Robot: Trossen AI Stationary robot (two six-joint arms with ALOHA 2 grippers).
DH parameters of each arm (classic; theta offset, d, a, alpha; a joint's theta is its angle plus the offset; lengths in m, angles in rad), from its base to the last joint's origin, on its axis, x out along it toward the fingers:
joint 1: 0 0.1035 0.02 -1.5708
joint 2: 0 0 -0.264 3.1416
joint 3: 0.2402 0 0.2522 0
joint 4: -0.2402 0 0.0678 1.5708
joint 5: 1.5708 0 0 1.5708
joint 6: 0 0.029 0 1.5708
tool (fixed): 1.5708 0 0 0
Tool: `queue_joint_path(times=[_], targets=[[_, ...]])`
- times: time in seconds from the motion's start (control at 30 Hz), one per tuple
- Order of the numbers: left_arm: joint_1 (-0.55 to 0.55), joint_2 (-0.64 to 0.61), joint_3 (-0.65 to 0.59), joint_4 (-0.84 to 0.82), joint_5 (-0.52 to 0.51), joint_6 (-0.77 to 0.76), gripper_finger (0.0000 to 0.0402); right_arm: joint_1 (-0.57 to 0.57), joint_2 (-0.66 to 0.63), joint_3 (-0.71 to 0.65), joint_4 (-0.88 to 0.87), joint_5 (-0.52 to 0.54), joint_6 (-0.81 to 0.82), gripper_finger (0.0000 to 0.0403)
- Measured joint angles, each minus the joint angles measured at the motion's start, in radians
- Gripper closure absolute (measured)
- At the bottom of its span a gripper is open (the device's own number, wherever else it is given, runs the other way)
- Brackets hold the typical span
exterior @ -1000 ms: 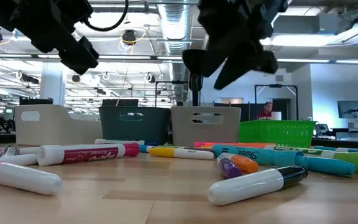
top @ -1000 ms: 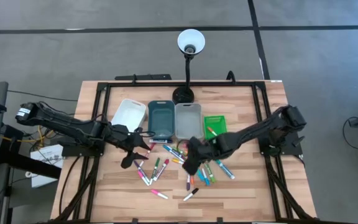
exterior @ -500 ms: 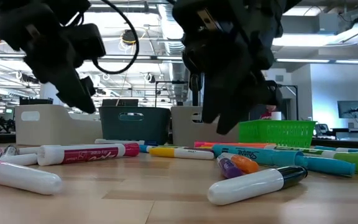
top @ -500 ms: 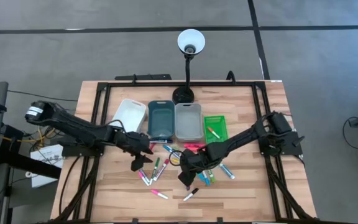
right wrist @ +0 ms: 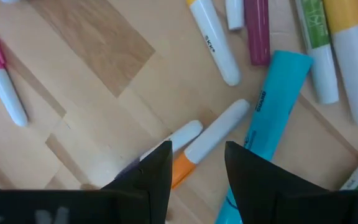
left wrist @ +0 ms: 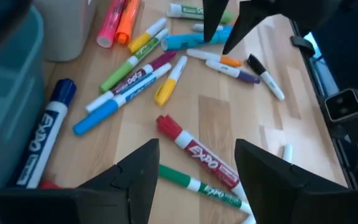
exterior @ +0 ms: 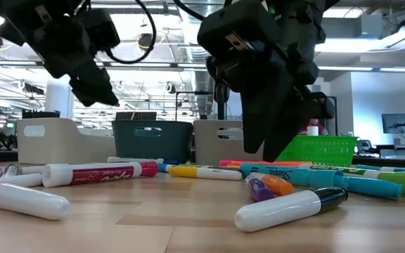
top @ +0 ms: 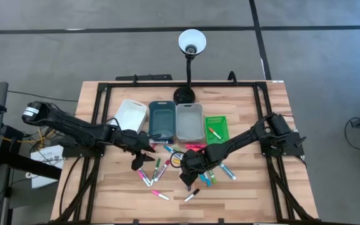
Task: Pick & Place Markers
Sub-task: Put the small orange highlighter pen into the green bin
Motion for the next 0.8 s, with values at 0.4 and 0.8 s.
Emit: queue_joint_path(times=[0.4,0.8], targets=[[0.0,-0.053,0.0,0.0,0.0,0.024,0.0195,-0.015,0.045,0.001,0.009,0.0,-0.001,0.0268],[0.0,-0.054,0.0,0.001,0.0,0.029,0.0195,-0.027,0.089,0.004,-0.015,-0.015,-0.155,0.0316]])
